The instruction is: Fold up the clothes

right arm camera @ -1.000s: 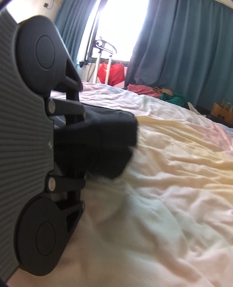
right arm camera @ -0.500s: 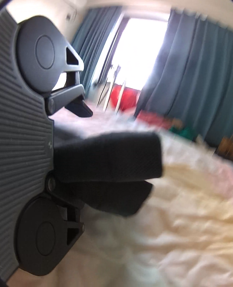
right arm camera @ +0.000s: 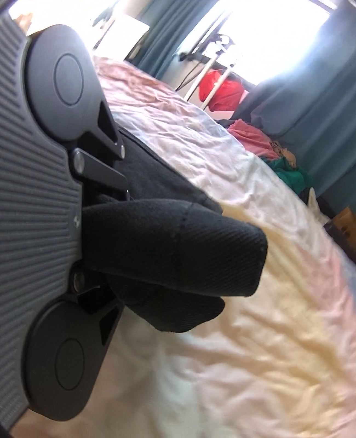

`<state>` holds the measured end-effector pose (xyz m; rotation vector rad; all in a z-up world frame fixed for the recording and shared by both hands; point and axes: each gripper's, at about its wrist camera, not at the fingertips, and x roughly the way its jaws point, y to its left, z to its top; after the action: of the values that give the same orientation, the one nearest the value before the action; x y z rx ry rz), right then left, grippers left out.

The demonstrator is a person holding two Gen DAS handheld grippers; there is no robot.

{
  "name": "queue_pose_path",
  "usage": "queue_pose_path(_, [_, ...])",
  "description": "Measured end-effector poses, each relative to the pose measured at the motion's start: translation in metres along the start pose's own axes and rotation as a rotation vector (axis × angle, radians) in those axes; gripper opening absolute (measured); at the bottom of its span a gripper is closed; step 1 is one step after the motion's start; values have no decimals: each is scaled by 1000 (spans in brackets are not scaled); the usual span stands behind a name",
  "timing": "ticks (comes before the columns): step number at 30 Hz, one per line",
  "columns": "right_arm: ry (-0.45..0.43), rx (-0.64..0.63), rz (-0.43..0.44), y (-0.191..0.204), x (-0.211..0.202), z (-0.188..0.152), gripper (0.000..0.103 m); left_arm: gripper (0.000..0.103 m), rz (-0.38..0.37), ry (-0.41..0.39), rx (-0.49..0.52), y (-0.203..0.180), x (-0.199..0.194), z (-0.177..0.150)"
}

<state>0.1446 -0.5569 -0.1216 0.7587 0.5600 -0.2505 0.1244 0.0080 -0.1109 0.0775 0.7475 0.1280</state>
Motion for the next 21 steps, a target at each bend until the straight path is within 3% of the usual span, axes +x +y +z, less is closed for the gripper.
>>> queue_pose_path(6, [-201, -271, -29, 81, -41, 3, 13, 81, -40, -48, -25, 21, -18, 15])
queue_pose_path(11, [-380, -706, 0, 198, -76, -38, 13, 81, -22, -115, -118, 57, -34, 27])
queue_pose_path(14, [-455, -902, 77, 264, -92, -86, 13, 81, 11, -158, -167, 79, -44, 30])
queue_pose_path(17, [-477, -1004, 169, 311, -97, -146, 13, 81, 26, -191, -241, 104, -53, 32])
queue_pose_path(21, [-449, -1165, 264, 341, -83, -249, 13, 81, 21, -219, -383, 138, -61, 30])
